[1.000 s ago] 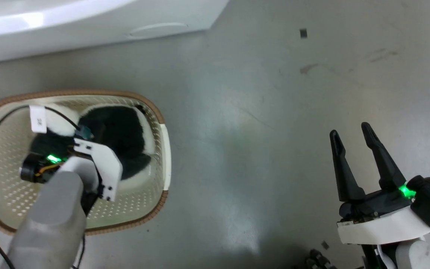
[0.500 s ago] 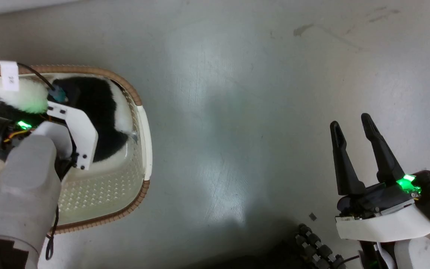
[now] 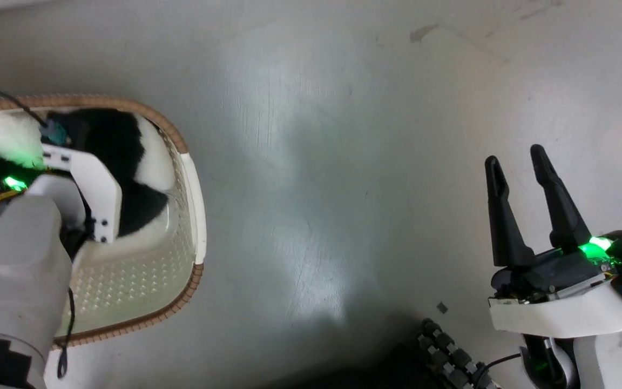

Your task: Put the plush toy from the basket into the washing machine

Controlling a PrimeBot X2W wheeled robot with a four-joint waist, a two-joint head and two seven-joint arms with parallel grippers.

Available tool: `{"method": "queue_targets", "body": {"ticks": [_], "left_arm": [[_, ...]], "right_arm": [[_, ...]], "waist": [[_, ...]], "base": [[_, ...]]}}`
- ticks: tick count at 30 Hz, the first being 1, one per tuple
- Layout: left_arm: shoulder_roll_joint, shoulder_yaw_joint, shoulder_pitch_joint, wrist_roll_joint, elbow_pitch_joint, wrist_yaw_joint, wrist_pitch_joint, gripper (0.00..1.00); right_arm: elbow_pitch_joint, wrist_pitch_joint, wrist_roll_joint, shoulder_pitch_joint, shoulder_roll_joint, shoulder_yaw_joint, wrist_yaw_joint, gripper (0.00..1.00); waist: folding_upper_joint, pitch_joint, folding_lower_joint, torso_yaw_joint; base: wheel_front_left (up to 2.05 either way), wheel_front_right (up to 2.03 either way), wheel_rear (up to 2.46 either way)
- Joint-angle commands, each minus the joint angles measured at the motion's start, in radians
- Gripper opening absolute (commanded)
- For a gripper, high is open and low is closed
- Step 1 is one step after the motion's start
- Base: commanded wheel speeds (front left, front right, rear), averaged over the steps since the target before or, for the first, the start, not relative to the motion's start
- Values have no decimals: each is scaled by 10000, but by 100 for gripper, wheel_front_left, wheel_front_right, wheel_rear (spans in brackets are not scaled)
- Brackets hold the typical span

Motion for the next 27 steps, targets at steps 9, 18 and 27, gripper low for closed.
{"method": "queue_targets", "body": {"ticks": [9, 18, 27], "left_arm": [[-981, -52, 1531, -574, 314, 117, -1356, 0], [-1527, -110, 2662, -1266, -17, 117, -2816, 0], [-1838, -211, 3622, -1873, -799, 117, -4082, 0]], "right_arm": [[376, -45, -673, 114, -2, -300, -9, 100], [646, -45, -1078, 595, -2, -482, -9, 100], [773, -45, -1438, 1095, -2, -551, -9, 100]], "waist": [[0, -2589, 0, 708], [0, -4364, 0, 1178], [0, -5707, 0, 1804]], "base": [[0, 0, 0], [0, 0, 0], [0, 0, 0]]}}
